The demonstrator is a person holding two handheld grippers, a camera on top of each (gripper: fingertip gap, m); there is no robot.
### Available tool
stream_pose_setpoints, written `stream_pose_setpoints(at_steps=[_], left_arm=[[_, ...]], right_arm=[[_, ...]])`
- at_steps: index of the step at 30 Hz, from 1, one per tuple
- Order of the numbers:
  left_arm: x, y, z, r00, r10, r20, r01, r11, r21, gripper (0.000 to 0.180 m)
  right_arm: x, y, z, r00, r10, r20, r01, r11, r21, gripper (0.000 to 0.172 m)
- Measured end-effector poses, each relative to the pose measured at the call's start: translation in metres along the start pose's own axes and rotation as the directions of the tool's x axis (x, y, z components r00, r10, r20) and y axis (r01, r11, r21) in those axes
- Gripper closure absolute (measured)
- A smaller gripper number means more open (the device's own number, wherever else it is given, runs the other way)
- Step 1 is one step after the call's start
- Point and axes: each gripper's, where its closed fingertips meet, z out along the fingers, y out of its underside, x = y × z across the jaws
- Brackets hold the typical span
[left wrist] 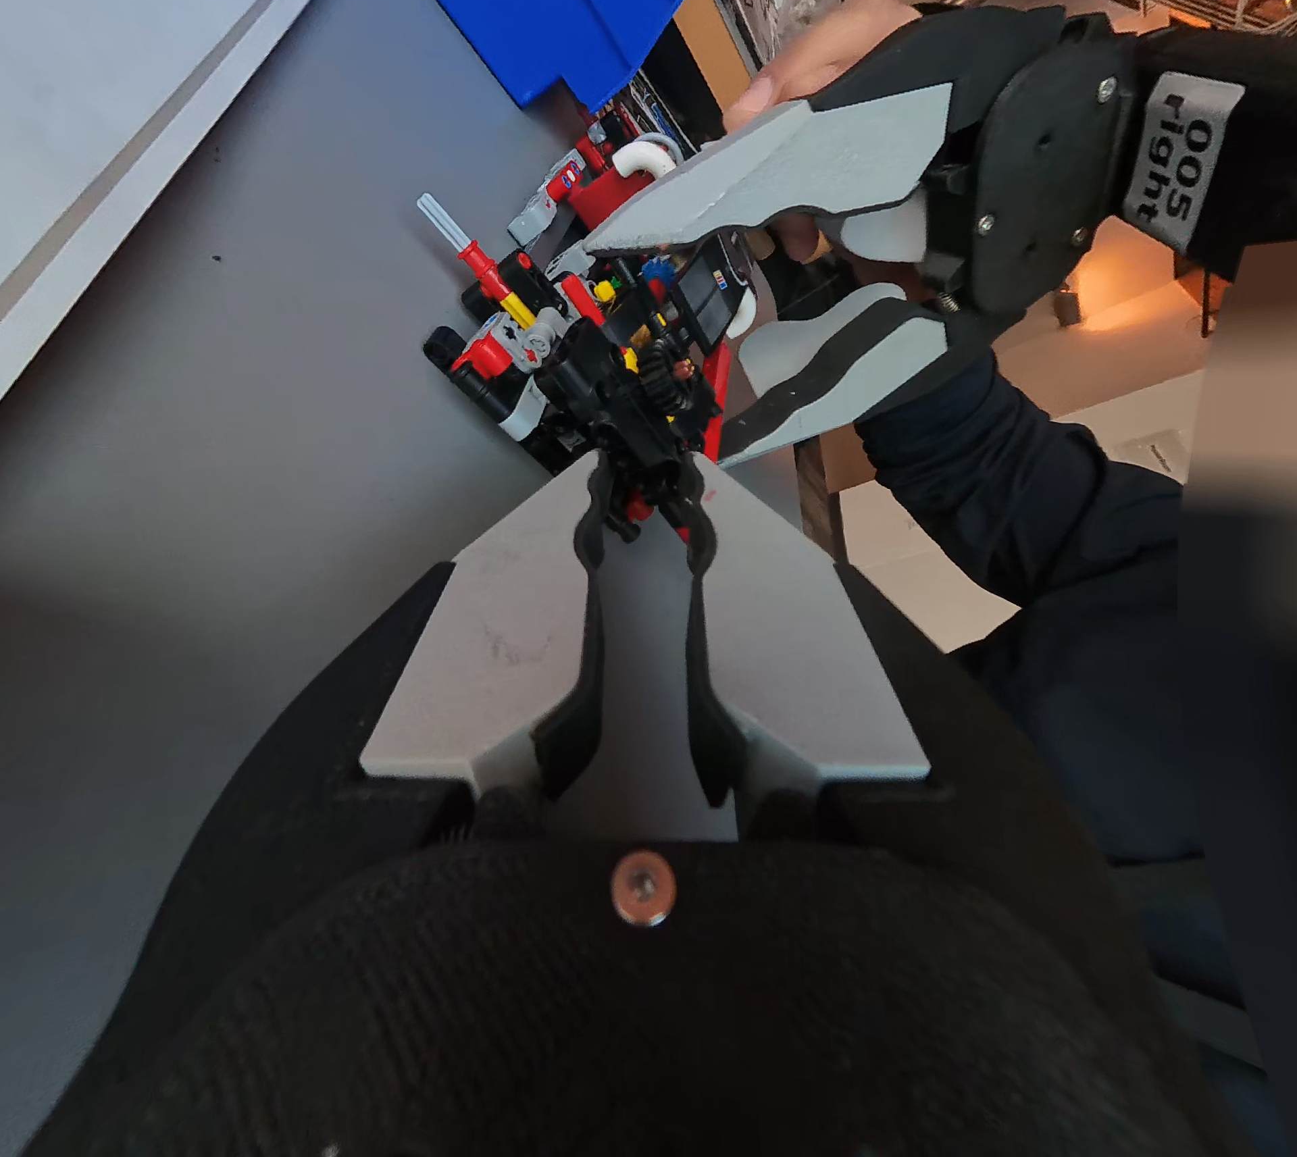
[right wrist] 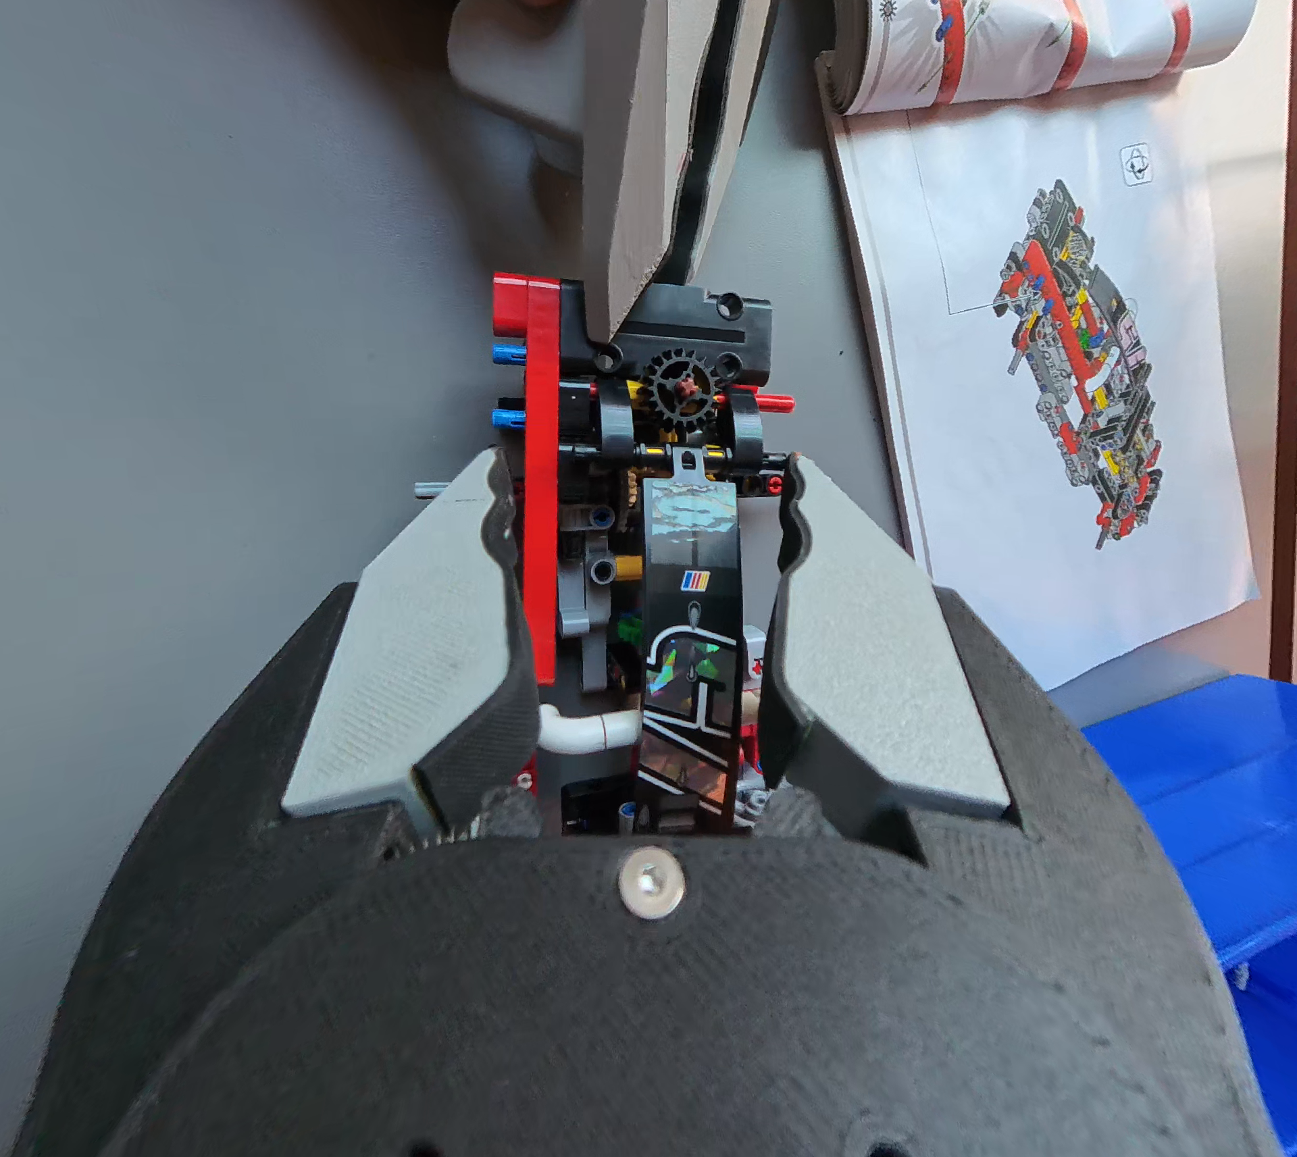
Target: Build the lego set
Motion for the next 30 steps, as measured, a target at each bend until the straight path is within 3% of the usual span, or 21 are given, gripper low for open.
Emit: stream_pose_setpoints(at_steps=[5,10,14,18,24,30], left_arm=[[0.003,0.001,-0.001,1.0,0.023,-0.008,-0.023,1.0,0.0,0.159],[0.009,0.006,-0.004,0.997,0.066,-0.025,-0.067,0.998,-0.011,0.153],[0.014,0.011,-0.007,0.993,0.113,-0.046,-0.115,0.993,-0.041,0.15],[0.019,0.012,-0.011,0.981,0.175,-0.08,-0.18,0.982,-0.059,0.145],[0.023,0.006,-0.017,0.973,0.211,-0.099,-0.213,0.977,-0.019,0.141],[0.026,-0.005,-0.026,0.962,0.263,-0.067,-0.258,0.963,0.075,0.151]], right_arm=[[0.006,-0.004,-0.015,0.999,-0.012,-0.045,0.015,0.998,0.06,0.082],[0.015,-0.003,-0.055,0.99,0.046,-0.131,-0.01,0.965,0.262,0.087],[0.026,0.018,-0.089,0.973,0.161,-0.166,-0.066,0.881,0.468,0.096],[0.034,0.035,-0.124,0.956,0.265,-0.128,-0.115,0.738,0.665,0.103],[0.046,0.064,-0.15,0.918,0.376,-0.124,-0.17,0.658,0.734,0.115],[0.06,0.093,-0.161,0.849,0.523,-0.074,-0.285,0.571,0.77,0.12]])
